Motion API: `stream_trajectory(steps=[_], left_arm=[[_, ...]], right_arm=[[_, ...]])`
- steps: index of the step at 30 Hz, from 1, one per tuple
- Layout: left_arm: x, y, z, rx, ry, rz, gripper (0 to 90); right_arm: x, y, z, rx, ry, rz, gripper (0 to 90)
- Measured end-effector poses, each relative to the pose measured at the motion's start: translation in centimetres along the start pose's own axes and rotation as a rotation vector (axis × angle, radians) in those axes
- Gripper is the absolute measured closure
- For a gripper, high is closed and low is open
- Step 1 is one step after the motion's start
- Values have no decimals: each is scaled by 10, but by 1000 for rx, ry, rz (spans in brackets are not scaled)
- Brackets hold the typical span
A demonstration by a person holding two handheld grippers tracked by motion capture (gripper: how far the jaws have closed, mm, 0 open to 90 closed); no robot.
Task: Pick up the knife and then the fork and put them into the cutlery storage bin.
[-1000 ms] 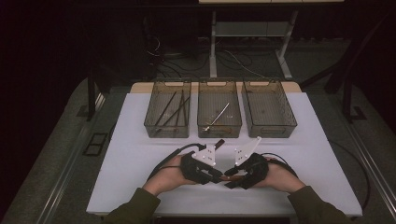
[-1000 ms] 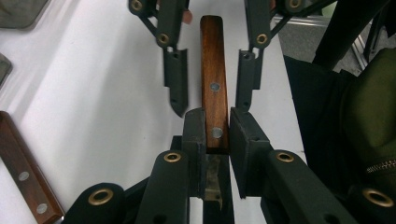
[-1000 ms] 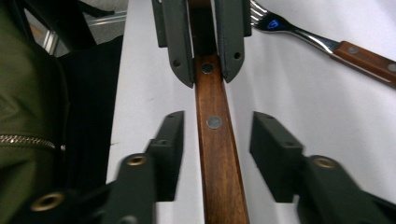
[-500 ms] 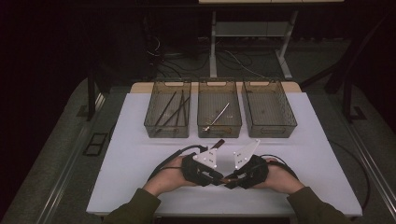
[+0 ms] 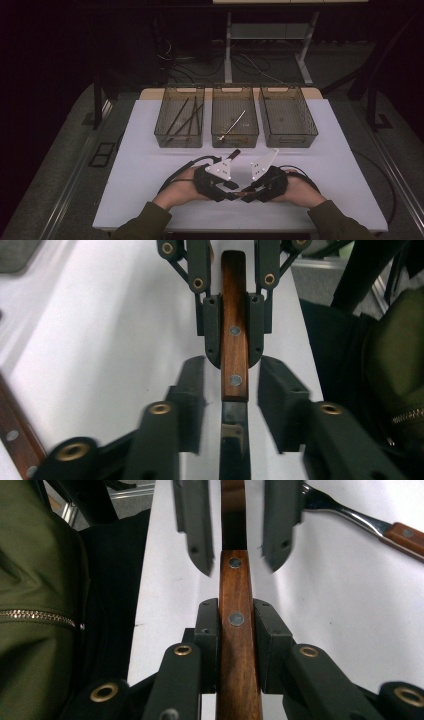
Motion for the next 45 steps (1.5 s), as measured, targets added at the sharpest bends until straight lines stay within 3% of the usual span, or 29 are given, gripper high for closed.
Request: stream_trajectory(steps=[9,20,34,39,45], left_arm=[[-8,-10,10,65,-56,-59,431],[-24,-28,19,181,-135,-115,328],[-47,-51,34,360,-246,-163,167],[-60,-59,35,428,-282,-188,134],[-77,-70,34,494,-329,-199,27]], right_arm=[[-7,-2,-8,-33,27,14,746],[-13,-8,-15,-54,59,3,745],[-20,-21,-27,-93,105,-28,745],[-21,-29,-32,-117,126,-54,745],[-23,-38,-36,-138,149,-84,745]])
Point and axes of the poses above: each handheld gripper's, and its own axes: y roughly forward along the jaws, x roughly out of its top, z roughly to its left, the point moved 9 cm from there along y, roughly forward along the jaws, and after that the axes turned 3 degrees about -z, right-handed, at the moved point
